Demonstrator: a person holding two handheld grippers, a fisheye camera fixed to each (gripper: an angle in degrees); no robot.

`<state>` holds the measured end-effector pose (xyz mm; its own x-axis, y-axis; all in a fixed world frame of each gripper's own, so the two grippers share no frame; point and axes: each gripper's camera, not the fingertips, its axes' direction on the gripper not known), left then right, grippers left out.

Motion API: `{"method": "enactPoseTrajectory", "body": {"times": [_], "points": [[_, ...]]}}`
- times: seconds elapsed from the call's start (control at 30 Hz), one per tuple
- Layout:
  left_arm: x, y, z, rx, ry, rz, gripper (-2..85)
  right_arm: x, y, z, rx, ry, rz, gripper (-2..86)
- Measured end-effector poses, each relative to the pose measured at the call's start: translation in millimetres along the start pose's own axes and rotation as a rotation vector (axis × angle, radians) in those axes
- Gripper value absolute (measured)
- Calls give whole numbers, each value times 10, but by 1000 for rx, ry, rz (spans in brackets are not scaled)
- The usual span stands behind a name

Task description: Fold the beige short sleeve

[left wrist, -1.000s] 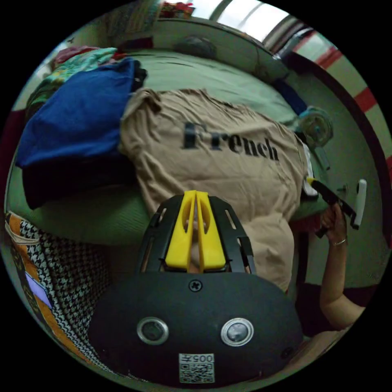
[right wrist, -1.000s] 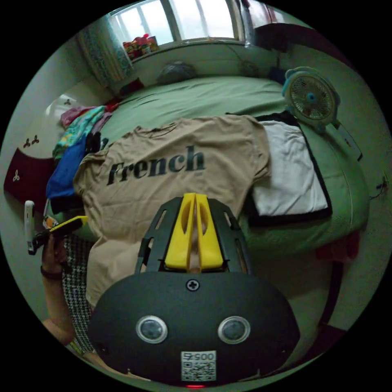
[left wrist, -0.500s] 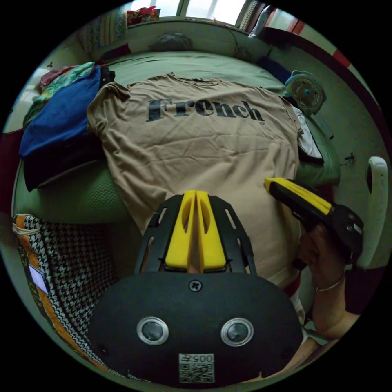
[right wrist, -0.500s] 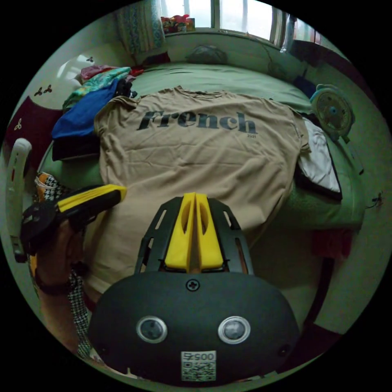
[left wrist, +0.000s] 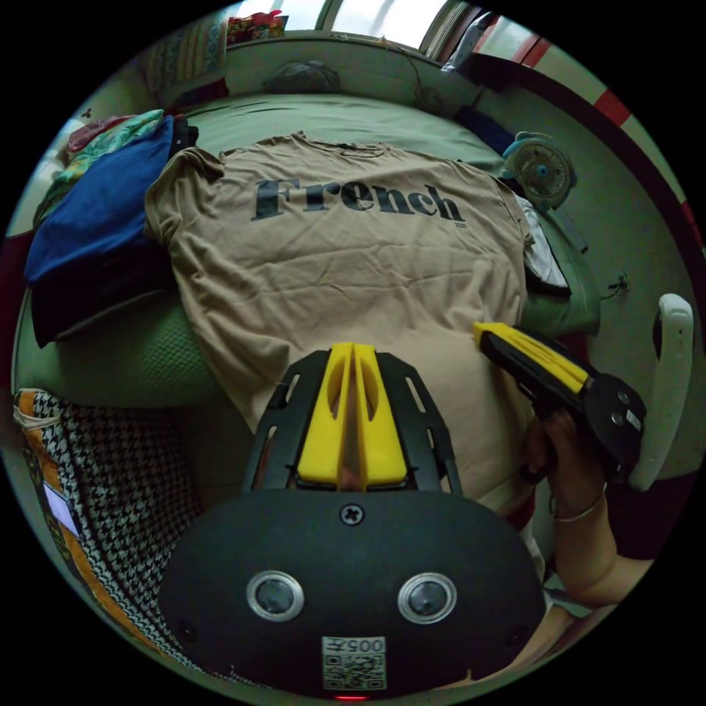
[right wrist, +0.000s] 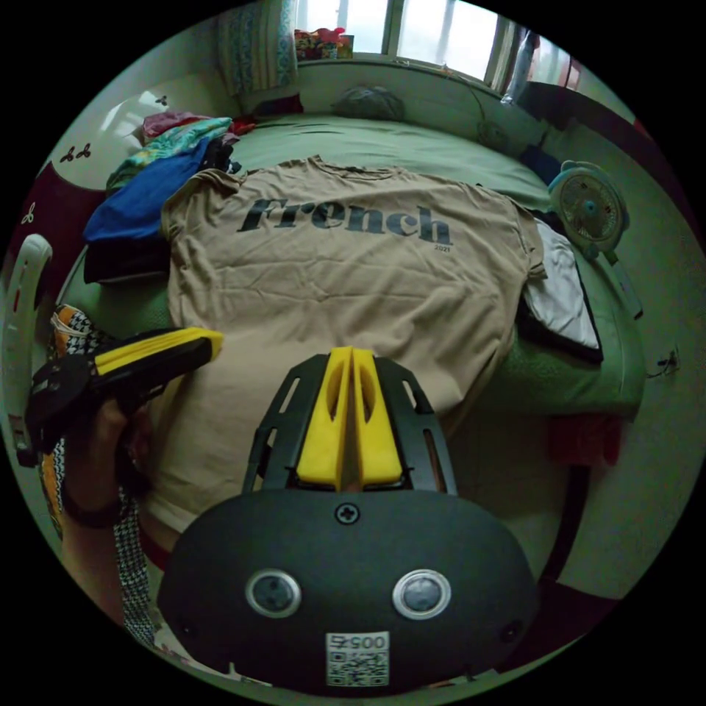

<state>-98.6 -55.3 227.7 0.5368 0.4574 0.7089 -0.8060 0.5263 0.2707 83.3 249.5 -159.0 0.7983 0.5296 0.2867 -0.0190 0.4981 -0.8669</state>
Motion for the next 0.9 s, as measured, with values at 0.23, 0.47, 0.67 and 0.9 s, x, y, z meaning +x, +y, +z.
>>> {"method": "enactPoseTrajectory", "body": {"times": [0.23, 0.47, 0.67, 0.9], "points": [[226, 38, 16, 3, -31, 0, -6, -168, 87, -1, -1, 14, -7, -10], [485, 63, 28, 0, -104, 31, -5, -233, 159, 0, -4, -19, 9, -10], [628, 85, 30, 0, -108, 28, -5, -296, 222, -6, -1, -14, 18, -9], [778, 104, 29, -6, -116, 30, -5, -362, 263, -3, -7, -2, 20, -9]]}}
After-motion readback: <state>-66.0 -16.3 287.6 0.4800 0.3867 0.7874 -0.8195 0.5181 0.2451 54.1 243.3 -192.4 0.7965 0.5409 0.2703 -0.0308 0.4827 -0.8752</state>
